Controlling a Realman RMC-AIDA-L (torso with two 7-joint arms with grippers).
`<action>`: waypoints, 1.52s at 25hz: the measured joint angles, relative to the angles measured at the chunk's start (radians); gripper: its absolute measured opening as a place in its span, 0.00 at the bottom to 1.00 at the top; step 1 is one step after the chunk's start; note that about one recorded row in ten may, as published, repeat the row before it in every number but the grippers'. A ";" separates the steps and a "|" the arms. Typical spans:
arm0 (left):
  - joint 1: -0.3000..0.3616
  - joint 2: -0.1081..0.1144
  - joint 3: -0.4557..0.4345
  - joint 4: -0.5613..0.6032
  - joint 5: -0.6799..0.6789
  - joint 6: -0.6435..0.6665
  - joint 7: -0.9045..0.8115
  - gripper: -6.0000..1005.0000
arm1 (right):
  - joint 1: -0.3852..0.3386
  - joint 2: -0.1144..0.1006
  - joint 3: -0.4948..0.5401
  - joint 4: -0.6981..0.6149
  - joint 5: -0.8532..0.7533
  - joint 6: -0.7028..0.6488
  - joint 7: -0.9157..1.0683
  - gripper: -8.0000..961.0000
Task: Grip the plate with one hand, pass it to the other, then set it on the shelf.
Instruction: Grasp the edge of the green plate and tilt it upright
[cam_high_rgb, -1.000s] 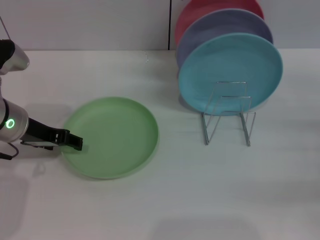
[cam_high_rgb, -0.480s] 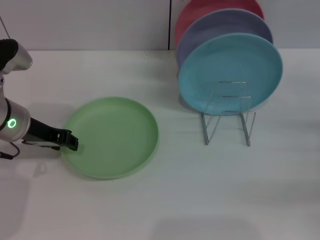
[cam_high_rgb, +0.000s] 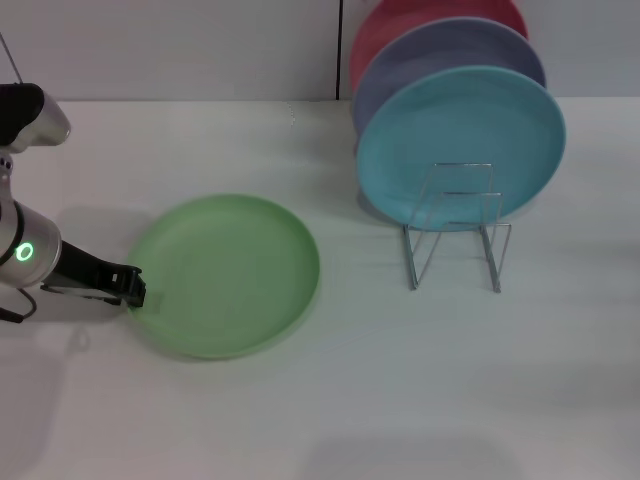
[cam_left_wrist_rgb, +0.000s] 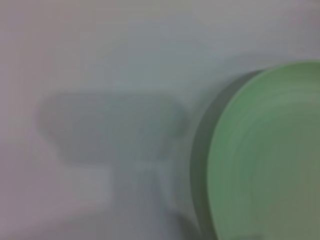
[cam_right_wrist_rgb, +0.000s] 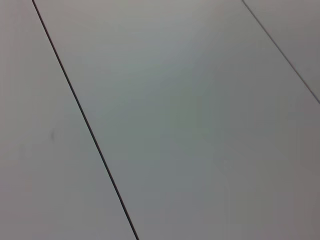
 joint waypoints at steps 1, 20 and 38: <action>0.000 -0.001 0.001 -0.002 0.005 -0.003 0.000 0.29 | 0.000 0.000 0.000 0.000 0.000 0.000 0.000 0.68; 0.011 -0.004 0.024 -0.054 0.028 -0.030 -0.007 0.06 | -0.004 0.000 -0.009 0.000 0.000 -0.012 0.001 0.68; 0.020 -0.004 0.029 -0.055 0.028 0.007 0.001 0.04 | 0.007 -0.003 -0.023 0.000 0.000 -0.013 0.001 0.68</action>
